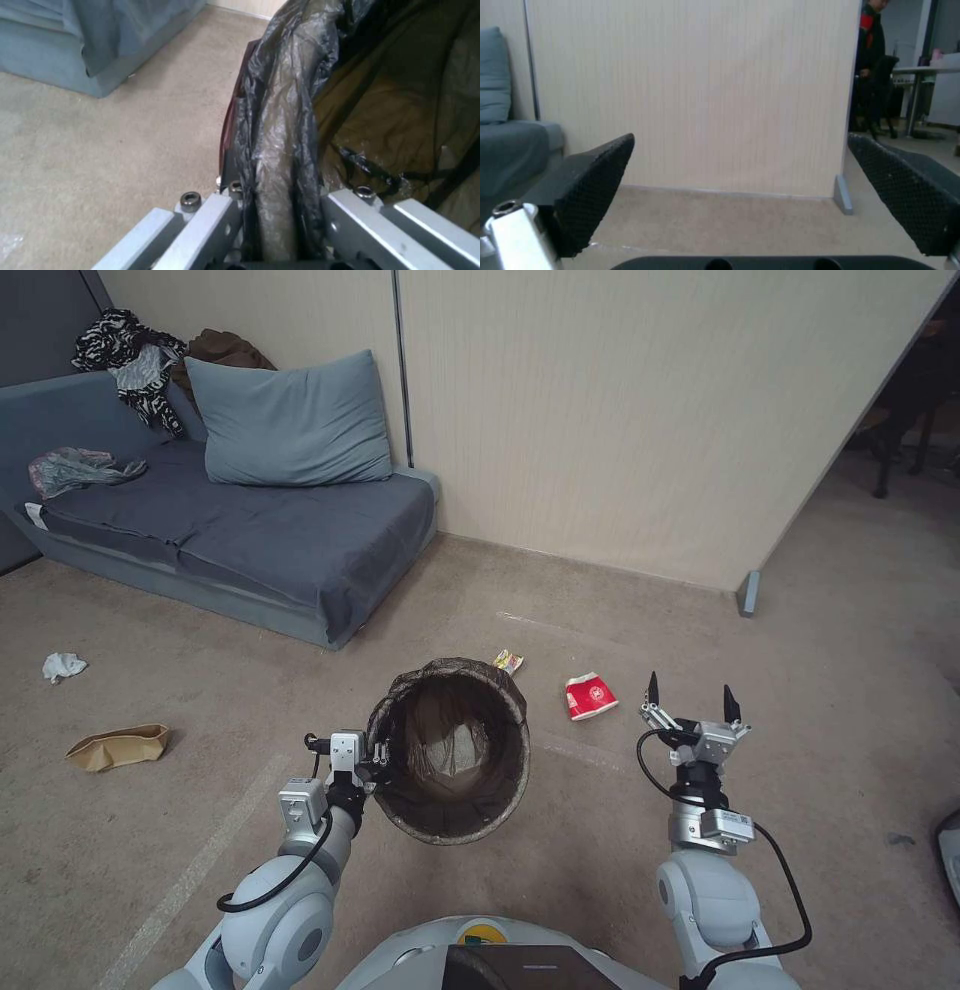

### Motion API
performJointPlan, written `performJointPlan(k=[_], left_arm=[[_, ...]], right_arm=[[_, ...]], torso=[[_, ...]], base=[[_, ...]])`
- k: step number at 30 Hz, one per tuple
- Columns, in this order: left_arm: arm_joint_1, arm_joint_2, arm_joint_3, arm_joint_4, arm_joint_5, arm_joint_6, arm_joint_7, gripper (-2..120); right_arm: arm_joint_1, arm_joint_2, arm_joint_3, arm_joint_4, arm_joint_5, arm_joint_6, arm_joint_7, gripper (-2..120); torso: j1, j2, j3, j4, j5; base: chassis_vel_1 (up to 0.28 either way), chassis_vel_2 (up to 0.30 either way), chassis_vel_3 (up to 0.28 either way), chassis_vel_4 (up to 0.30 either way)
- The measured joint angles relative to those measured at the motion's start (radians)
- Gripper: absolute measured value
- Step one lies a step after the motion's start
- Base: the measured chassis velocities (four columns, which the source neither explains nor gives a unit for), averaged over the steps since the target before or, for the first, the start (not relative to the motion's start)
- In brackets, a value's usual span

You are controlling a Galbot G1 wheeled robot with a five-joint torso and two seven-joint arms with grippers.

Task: Pick up the trash bin, then pick up the garbage from the floor and place it into the trash bin.

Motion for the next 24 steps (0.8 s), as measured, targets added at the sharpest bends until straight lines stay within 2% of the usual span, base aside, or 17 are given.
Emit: performJointPlan(k=[24], left_arm=[[0.003,-0.007,0.0,-0.006,0.004,-0.004,-0.002,2]], right_arm=[[-0.002,0.005,-0.001,0.004,-0.005,-0.003,0.01,100]], torso=[[0.0,0.0,0.0,0.0,0.0]], base=[[-0.089,0.084,0.09,-0.085]])
